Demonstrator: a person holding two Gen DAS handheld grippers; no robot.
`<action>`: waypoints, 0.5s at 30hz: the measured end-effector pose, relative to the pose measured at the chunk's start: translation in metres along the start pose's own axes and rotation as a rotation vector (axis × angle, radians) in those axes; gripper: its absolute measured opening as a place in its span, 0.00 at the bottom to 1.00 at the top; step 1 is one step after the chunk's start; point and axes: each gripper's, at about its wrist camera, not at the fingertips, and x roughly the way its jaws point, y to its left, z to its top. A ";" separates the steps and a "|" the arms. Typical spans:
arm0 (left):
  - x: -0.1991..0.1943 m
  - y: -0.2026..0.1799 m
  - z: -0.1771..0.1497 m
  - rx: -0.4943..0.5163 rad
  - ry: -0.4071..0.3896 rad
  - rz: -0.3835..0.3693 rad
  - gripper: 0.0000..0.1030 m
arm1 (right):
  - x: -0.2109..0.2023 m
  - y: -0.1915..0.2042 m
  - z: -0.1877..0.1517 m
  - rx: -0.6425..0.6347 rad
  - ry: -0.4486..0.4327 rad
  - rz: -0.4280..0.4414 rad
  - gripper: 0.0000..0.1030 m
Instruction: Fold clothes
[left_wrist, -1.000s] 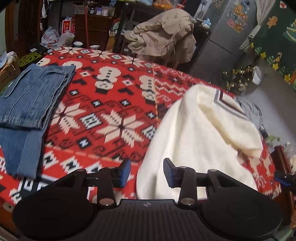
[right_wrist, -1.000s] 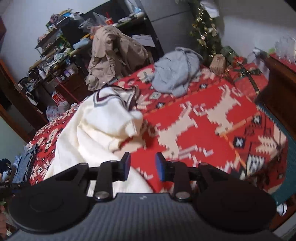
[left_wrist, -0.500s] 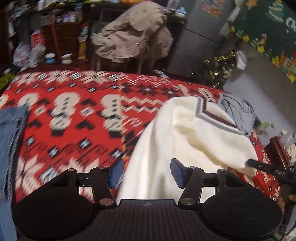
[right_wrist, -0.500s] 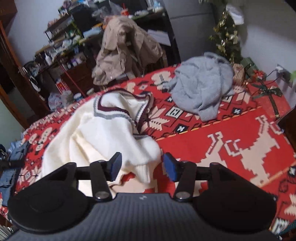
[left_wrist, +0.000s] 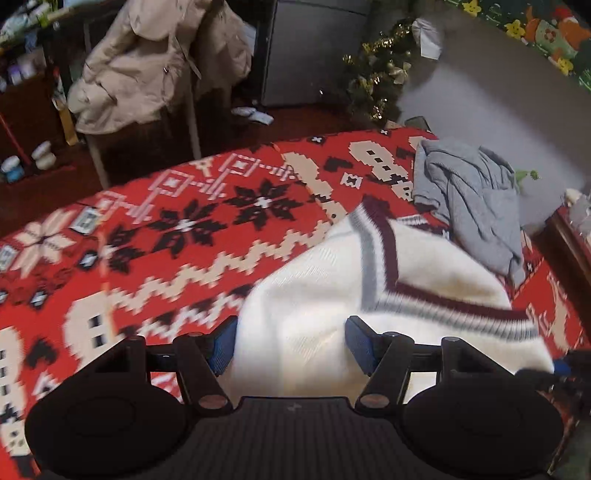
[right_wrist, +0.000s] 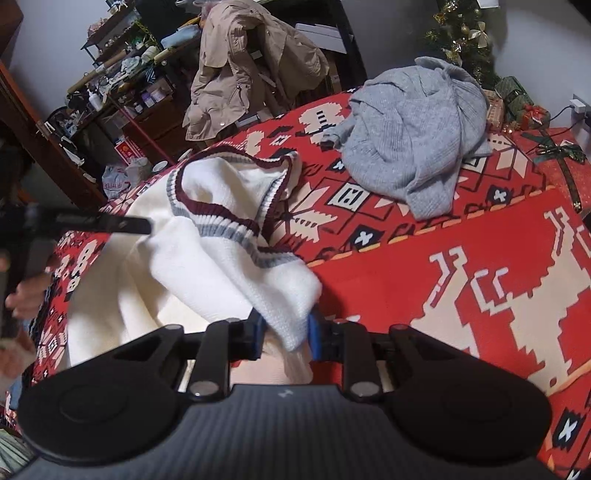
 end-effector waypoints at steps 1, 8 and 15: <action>0.004 0.000 0.002 -0.012 0.012 -0.001 0.41 | 0.001 0.000 0.002 -0.001 0.001 -0.002 0.24; -0.019 0.005 -0.010 -0.047 -0.067 0.017 0.05 | 0.009 0.010 0.029 -0.061 -0.014 -0.029 0.11; -0.093 0.054 -0.029 -0.289 -0.230 0.054 0.05 | 0.015 0.056 0.098 -0.173 -0.080 0.013 0.10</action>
